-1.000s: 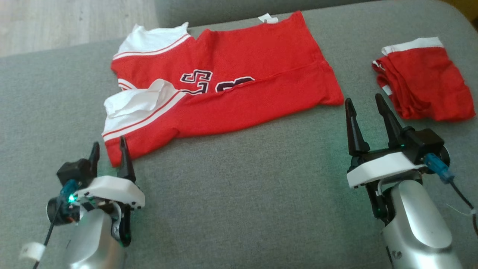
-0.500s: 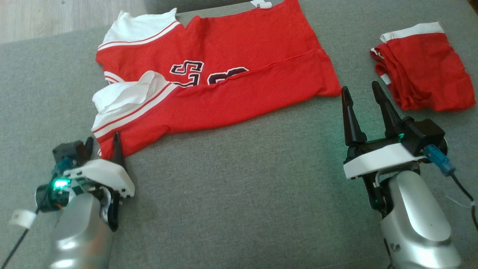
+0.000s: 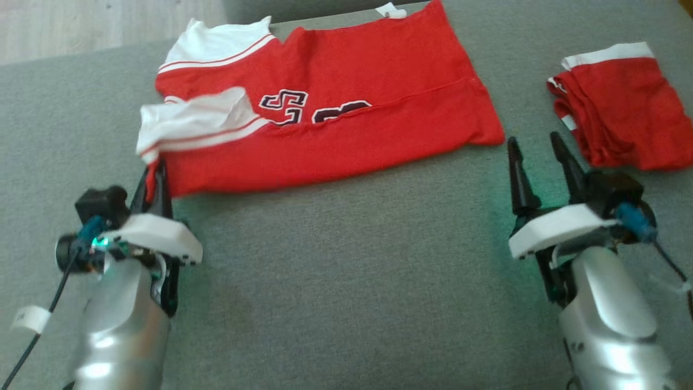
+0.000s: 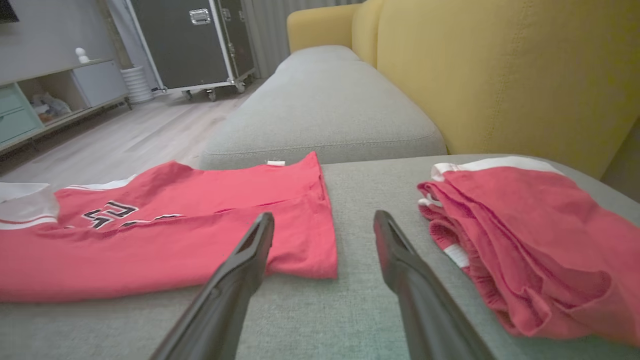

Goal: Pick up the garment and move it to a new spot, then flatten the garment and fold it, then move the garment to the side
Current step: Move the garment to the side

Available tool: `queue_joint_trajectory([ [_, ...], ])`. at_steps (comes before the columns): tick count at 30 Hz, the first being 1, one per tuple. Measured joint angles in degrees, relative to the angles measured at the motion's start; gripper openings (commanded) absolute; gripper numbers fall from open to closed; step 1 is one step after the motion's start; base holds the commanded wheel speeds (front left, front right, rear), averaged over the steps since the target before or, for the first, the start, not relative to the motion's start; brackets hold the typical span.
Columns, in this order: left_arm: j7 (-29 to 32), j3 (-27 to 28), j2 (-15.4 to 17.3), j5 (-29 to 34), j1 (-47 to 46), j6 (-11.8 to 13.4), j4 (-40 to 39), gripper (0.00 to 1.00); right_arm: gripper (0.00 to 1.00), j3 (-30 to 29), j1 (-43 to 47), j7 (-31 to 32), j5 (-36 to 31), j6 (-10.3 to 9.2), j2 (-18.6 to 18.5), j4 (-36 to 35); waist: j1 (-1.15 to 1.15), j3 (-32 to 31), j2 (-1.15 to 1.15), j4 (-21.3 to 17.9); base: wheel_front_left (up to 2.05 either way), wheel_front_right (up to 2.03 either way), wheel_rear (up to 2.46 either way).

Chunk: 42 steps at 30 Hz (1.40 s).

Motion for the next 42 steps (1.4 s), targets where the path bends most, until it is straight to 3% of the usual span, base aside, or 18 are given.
queue_joint_trajectory([
  [9,-0.8,-2.3,-0.5,1.5,-0.1,-0.8,-12.1,0.0,1.0,-5.6,-10.0,7.4,-0.9,0.0,0.0,12.1,0.0,0.5,0.0,2.5,0.0,0.0,0.0],
  [15,-0.8,-4.4,-1.0,2.0,0.3,-1.4,-15.2,0.0,1.0,-8.5,-16.4,11.6,-2.7,0.0,0.0,21.9,0.0,1.3,0.0,4.0,0.0,0.0,0.0],
  [20,-0.8,-5.5,-1.5,2.0,0.7,-1.6,-16.6,0.0,1.0,-10.4,-20.5,13.8,-6.7,0.0,-0.1,29.0,0.0,2.0,0.0,5.7,0.0,0.0,0.0],
  [28,-0.8,-6.4,-2.0,2.0,0.8,-1.9,-18.9,0.0,1.0,-15.8,-23.5,15.1,-17.8,0.0,-0.2,33.5,0.0,3.4,0.0,8.3,0.0,0.0,0.0],
  [29,-0.9,-6.4,-2.0,2.0,0.9,-1.9,-19.0,0.0,0.97,-16.4,-24.0,15.1,-18.4,0.0,-0.2,33.9,0.0,3.5,0.0,8.5,0.0,0.0,0.0],
  [31,-0.9,-6.4,-2.0,2.0,1.2,-1.9,-19.1,0.0,0.1,-17.5,-24.4,15.1,-19.3,0.0,-0.2,34.5,0.0,3.5,0.0,8.7,0.0,0.0,0.0],
  [32,-0.9,-6.4,-2.0,2.0,1.4,-1.9,-19.1,0.0,0.0,-17.9,-24.5,14.9,-19.3,0.0,-0.2,34.9,0.0,3.4,0.0,8.8,0.0,0.0,0.0],
  [42,-0.9,-4.9,-1.4,2.0,4.3,-1.9,-17.6,0.0,0.0,-13.2,-24.8,7.3,-19.1,0.0,-0.2,40.2,-0.01,0.2,0.0,6.8,0.0,0.0,0.0],
])
